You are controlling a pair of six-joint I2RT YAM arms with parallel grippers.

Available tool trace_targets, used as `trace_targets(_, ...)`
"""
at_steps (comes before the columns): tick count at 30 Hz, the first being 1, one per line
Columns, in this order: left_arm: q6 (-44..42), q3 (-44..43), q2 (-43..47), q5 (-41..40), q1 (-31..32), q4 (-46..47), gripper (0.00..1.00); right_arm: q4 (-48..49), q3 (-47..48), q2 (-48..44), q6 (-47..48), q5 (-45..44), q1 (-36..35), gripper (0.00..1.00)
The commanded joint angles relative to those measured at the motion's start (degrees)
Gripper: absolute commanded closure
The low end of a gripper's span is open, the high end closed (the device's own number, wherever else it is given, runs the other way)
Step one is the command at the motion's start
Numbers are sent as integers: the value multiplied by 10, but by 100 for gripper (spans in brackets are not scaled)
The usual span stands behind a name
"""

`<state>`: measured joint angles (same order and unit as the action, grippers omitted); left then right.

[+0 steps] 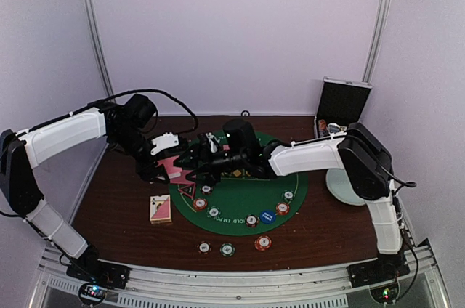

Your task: Distribute texas hold em gaming equipment

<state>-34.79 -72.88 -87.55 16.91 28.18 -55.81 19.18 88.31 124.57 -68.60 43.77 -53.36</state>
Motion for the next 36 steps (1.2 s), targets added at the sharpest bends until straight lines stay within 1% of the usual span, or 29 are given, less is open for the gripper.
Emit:
trace_targets(1, 7, -23, 3, 18, 0, -1, 89, 28, 40, 26, -15, 4, -7, 19)
trace_targets(9, 7, -24, 3, 17, 0, -1, 89, 16, 96, 79, -27, 9, -14, 19)
trace_targets(13, 5, -24, 5, 18, 0, -4, 89, 8, 101, 91, -28, 11, -13, 22)
trace_targets(17, 3, -22, 8, 15, 0, -4, 89, 13, 78, 86, -30, 9, -3, 24)
trace_targets(24, 0, -19, 8, 13, 0, -4, 89, 20, 13, 49, -19, 3, 18, 31)
trace_targets(33, -4, -7, 6, 6, 0, -3, 89, 24, -3, 16, -18, 9, 23, 44)
trace_targets(36, -6, 0, 5, 0, 0, -1, 90, 39, -8, 6, -28, 11, 23, 47)
